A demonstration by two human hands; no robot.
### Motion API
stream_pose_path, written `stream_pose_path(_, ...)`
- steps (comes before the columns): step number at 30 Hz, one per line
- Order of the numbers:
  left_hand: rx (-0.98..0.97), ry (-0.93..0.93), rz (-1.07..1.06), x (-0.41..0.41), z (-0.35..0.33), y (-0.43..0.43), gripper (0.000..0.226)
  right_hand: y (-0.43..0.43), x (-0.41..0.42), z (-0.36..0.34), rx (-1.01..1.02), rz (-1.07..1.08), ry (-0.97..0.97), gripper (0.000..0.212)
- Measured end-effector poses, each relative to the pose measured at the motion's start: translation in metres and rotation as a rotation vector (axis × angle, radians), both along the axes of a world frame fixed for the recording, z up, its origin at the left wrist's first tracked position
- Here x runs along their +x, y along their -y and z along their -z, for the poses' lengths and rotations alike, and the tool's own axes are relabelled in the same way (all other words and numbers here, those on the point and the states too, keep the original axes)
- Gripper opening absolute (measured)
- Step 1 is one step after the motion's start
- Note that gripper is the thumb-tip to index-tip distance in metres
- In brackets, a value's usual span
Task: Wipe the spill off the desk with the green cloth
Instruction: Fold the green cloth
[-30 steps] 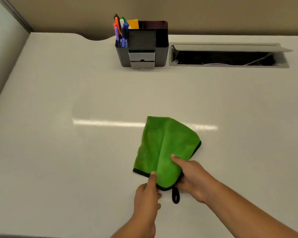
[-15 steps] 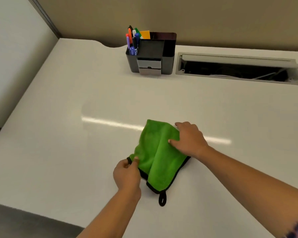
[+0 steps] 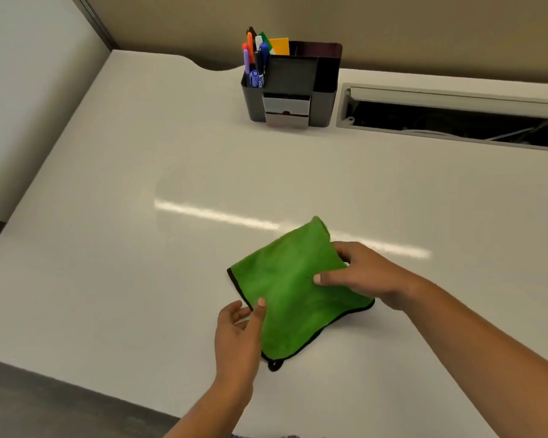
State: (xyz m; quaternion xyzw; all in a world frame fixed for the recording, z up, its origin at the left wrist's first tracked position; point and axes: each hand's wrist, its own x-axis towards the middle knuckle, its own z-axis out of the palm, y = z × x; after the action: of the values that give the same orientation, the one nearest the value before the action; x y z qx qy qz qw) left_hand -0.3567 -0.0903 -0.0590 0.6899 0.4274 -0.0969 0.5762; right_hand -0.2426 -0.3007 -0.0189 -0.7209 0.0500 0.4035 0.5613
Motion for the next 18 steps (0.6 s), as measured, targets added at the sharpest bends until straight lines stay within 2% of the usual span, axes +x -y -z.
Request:
stream_pose_path(3, 0.003, 0.062, 0.097, 0.004, -0.010, 0.004, 0.071, 0.007, -0.015, -0.017, 0.158, 0.082, 0.008, 0.035)
stream_pose_path(5, -0.073, 0.069, 0.177, 0.011, -0.019, 0.010, 0.075, 0.014, -0.027, -0.029, 0.263, 0.198, 0.015, 0.039)
stream_pose_path(6, -0.192, 0.050, 0.245, 0.015, -0.023, 0.015, 0.075, 0.020, -0.033, -0.034, 0.316, 0.267, 0.016, 0.040)
stream_pose_path(8, -0.574, -0.040, 0.376, 0.022, -0.031, 0.031, 0.067, 0.039, -0.047, -0.042, 0.384, 0.401, 0.017, 0.044)
stream_pose_path(11, -1.009, -0.133, 0.424, 0.029, -0.044, 0.055, 0.054, 0.072, -0.065, -0.049, 0.457, 0.545, 0.016, 0.052)
stream_pose_path(14, -1.229, -0.140, 0.379, 0.032, -0.048, 0.082, 0.069, 0.110, -0.084, -0.054, 0.513, 0.700, 0.048, 0.056)
stream_pose_path(16, -1.283, -0.116, 0.411, 0.038, -0.054, 0.104, 0.075, 0.136, -0.097, -0.055, 0.543, 0.817, 0.068, 0.061)
stream_pose_path(18, -1.270, -0.077, 0.546, 0.044, -0.064, 0.127, 0.068, 0.160, -0.110, -0.054, 0.559, 0.923, 0.066, 0.062)
